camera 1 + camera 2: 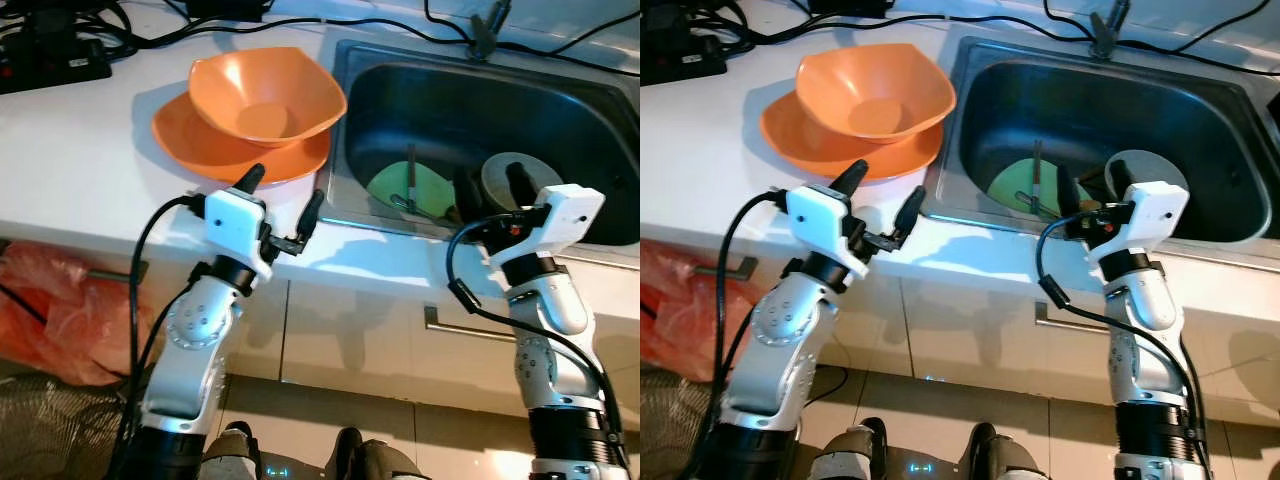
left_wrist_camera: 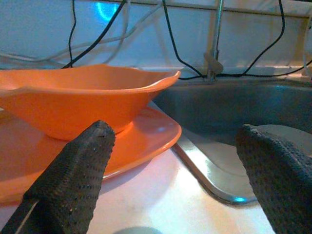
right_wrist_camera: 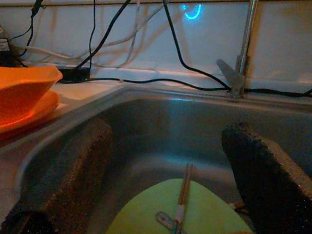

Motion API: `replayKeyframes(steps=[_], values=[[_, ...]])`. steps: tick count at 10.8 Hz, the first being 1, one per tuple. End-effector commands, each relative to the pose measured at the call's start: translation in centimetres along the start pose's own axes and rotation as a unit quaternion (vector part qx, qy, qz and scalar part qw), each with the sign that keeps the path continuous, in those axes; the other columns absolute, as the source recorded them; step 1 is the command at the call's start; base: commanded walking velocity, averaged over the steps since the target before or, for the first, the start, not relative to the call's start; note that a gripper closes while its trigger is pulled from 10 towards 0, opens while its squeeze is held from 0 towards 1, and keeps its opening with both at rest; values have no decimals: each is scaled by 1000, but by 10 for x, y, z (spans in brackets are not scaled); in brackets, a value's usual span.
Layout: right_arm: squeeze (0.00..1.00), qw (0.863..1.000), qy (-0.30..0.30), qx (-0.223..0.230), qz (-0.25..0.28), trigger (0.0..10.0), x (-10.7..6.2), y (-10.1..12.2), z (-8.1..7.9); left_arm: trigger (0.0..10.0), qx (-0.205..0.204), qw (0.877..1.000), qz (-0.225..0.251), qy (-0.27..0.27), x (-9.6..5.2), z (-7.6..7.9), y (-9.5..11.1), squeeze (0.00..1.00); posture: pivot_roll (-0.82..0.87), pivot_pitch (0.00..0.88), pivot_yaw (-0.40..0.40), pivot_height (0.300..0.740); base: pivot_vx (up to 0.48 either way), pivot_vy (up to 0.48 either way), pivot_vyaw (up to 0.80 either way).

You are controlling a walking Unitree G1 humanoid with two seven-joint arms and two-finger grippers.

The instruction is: Kitchen organization

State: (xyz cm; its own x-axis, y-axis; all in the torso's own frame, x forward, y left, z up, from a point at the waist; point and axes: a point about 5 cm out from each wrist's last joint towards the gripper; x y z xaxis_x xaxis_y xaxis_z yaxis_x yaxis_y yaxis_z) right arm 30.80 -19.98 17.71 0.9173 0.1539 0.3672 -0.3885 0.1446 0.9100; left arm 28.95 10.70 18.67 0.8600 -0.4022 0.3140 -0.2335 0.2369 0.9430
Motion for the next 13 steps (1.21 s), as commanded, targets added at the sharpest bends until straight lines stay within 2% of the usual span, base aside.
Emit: replayKeyframes(steps=[1, 3, 4, 6, 7, 8, 10, 11, 13], values=[[0, 1000, -14, -4, 3, 10000, -2, 0, 8, 10000, -13, 999, -47, 16, -4, -2, -20, 0, 127, 229, -96, 740, 0, 0, 0], [0, 999, -31, -8, -4, 10000, -4, -5, 15, 10000, -17, 999, -40, 15, 0, 3, -22, 0, 119, 218, -94, 740, 0, 0, 0], [0, 999, -37, -6, -7, 10000, -5, -7, 14, 10000, -13, 999, -33, 23, 2, -3, -19, 0, 106, 211, -87, 740, 0, 0, 0], [0, 999, -32, -5, -11, 10000, -3, -11, 2, 10000, -12, 998, -18, 55, 0, -24, -12, 0, 112, 212, -70, 740, 0, 0, 0], [0, 999, -37, -3, -22, 10000, -1, -16, 0, 10000, -17, 997, -19, 74, -1, -29, -14, 0, 113, 211, -50, 740, 0, 0, 0], [0, 1000, -20, -13, -10, 10000, 3, -12, -10, 10000, -40, 995, -4, 90, 0, -34, -9, 0, 121, 203, -16, 740, 0, 0, 0], [0, 999, -45, 2, -16, 10000, -2, -16, -16, 10000, -55, 994, -9, 96, 5, -36, -15, 0, 132, 196, 19, 740, 0, 0, 0], [0, 999, -41, 11, -14, 10000, 1, -16, -25, 10000, -48, 995, -11, 91, 4, -40, -13, 0, 137, 193, 27, 740, 0, 0, 0], [0, 999, -32, 14, -16, 10000, 7, -18, -31, 10000, -55, 993, -17, 99, -2, -41, -19, 0, 144, 181, 17, 740, 0, 0, 0]])
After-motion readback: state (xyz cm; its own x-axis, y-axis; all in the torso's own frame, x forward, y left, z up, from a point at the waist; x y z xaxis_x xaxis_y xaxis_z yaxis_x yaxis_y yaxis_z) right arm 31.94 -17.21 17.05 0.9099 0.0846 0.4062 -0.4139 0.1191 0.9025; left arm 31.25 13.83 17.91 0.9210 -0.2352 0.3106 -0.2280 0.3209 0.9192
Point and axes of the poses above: a point about 5 cm out from each wrist's last joint towards the gripper, its own x axis pointing out of the wrist towards the gripper, its own y axis along the axis of the wrist's last joint, z = x × y, and after that the axes turned 15 degrees about -x, right-handed
